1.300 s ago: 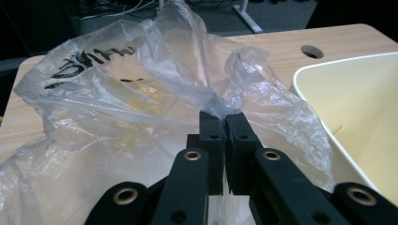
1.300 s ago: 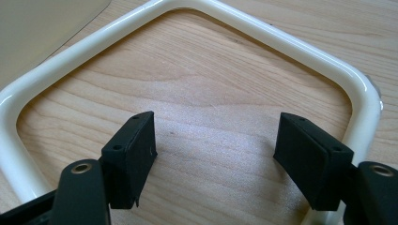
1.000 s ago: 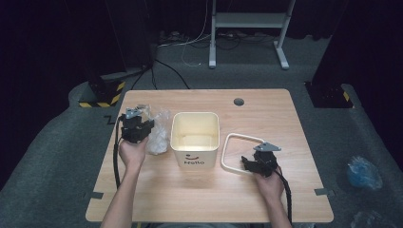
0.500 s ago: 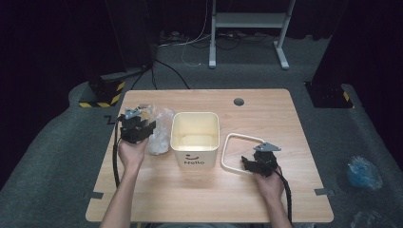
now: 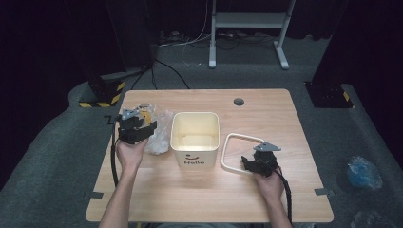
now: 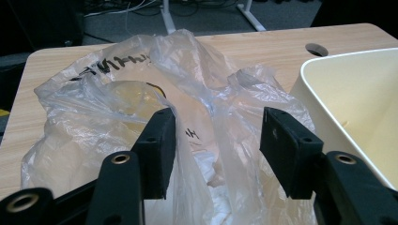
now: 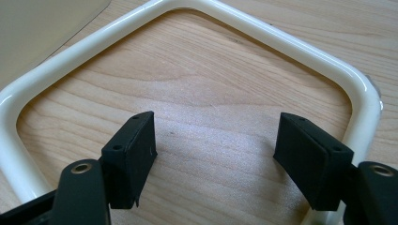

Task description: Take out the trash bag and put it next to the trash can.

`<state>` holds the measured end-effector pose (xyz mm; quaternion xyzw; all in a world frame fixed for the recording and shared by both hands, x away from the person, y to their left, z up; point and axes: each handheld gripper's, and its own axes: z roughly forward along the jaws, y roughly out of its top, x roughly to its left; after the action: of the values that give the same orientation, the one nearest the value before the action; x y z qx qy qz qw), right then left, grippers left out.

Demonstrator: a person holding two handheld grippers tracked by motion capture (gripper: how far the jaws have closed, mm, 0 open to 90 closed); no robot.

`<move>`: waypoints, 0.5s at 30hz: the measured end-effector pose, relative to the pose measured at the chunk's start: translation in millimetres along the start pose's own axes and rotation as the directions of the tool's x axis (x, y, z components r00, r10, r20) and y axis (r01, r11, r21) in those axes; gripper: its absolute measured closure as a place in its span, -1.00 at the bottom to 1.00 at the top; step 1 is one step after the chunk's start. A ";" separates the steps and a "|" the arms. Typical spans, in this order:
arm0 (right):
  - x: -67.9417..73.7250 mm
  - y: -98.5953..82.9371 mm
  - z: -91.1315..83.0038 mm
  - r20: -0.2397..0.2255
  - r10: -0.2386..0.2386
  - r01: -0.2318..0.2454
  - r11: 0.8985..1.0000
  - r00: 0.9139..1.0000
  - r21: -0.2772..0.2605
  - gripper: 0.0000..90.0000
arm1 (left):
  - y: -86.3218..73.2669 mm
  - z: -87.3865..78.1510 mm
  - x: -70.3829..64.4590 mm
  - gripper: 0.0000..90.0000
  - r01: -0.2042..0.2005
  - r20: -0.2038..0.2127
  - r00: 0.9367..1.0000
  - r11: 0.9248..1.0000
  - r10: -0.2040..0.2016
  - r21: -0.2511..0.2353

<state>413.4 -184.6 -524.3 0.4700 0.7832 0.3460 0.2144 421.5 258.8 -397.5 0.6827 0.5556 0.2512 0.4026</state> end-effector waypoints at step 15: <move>0.0 0.0 0.0 0.000 0.000 0.000 1.000 1.000 0.000 -0.35 | 0.1 -18.2 3.5 -0.04 0.011 0.024 1.000 0.999 -0.010 -0.038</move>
<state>413.4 -184.6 -524.3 0.4699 0.7833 0.3460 0.2145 408.1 267.0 -387.8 0.6749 0.5494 0.2516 0.4235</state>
